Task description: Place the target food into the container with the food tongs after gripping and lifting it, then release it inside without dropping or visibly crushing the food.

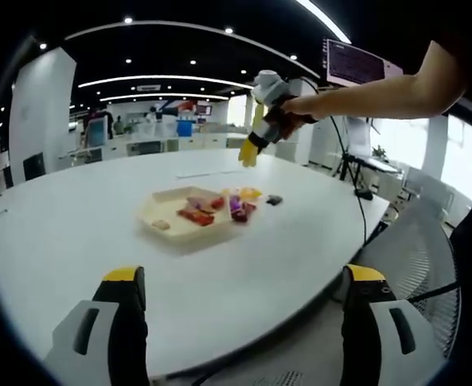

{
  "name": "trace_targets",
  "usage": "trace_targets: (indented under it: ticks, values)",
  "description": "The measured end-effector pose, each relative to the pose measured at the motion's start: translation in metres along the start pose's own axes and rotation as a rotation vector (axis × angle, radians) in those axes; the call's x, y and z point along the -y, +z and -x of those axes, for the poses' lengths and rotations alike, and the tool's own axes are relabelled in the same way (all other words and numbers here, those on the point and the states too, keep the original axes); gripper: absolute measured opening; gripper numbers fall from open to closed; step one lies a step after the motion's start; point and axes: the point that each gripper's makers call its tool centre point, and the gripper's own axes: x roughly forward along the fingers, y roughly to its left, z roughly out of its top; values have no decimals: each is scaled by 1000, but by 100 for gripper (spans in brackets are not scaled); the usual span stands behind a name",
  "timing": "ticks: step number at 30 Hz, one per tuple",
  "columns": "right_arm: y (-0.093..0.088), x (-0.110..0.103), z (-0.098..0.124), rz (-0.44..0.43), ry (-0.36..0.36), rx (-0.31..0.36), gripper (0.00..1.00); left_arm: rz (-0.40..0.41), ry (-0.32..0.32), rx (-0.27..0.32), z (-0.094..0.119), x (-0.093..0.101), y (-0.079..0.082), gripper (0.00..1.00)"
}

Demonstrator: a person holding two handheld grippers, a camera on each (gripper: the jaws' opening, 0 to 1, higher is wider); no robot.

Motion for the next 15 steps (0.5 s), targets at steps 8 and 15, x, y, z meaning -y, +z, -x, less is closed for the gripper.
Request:
trace_targets:
  ticks: [8,15]
  values:
    - [-22,-3,-15,-22,17,-38,27,-3,-9,-14,0,1,-3,98]
    - [-27,-5,-25,-24,27,-56,28,-3,-10,-20,0,2,-4,98]
